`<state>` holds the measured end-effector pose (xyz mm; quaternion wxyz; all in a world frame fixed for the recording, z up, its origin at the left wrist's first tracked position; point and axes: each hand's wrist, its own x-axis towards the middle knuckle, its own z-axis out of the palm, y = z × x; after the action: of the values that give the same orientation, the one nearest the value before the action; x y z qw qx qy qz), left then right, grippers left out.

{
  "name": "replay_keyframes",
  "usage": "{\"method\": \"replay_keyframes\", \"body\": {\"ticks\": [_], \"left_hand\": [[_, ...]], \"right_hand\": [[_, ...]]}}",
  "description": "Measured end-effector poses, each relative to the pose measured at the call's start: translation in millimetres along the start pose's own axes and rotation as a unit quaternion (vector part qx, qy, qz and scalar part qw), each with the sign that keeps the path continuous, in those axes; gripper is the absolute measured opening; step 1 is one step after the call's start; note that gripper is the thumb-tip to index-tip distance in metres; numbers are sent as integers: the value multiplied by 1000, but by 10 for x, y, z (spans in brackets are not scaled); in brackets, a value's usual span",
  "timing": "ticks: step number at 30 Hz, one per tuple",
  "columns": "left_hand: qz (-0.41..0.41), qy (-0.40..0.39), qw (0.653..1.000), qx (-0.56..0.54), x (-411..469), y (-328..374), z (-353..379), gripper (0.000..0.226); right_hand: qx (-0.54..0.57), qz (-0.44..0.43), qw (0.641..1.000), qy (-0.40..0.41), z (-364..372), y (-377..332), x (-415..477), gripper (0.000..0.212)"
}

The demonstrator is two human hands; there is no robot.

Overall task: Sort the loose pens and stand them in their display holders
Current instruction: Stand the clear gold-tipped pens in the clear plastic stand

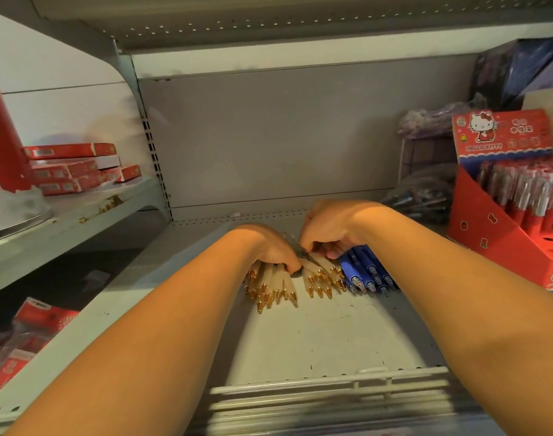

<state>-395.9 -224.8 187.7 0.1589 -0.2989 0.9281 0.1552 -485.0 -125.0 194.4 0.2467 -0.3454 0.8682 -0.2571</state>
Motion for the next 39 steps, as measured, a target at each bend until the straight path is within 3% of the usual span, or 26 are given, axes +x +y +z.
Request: {"method": "replay_keyframes", "body": {"ticks": [4, 8, 12, 18, 27, 34, 37, 39], "left_hand": [[-1, 13, 999, 33, -7, -14, 9, 23], [8, 9, 999, 39, -4, 1, 23, 27], [6, 13, 1000, 17, -9, -36, 47, 33], [-9, 89, 996, -8, 21, -72, 74, 20], [-13, 78, 990, -116, 88, -284, 5, 20], [28, 135, 936, -324, 71, -469, -86, 23], [94, 166, 884, -426, 16, -428, -130, 20], [128, 183, 850, -477, -42, -367, -155, 31]], "right_hand": [[3, -6, 1000, 20, -20, -3, 24, 6], [11, -9, 998, 53, -47, 7, 46, 5], [20, -21, 995, 98, -61, 16, 54, 4], [22, -28, 991, 127, -44, -3, 20, 6], [51, -47, 987, 145, -52, -14, -18, 5], [160, -80, 969, 169, -36, -78, -122, 7], [223, -112, 946, 206, -13, -137, -181, 23], [291, -121, 922, 225, 5, -181, -236, 32]]}}
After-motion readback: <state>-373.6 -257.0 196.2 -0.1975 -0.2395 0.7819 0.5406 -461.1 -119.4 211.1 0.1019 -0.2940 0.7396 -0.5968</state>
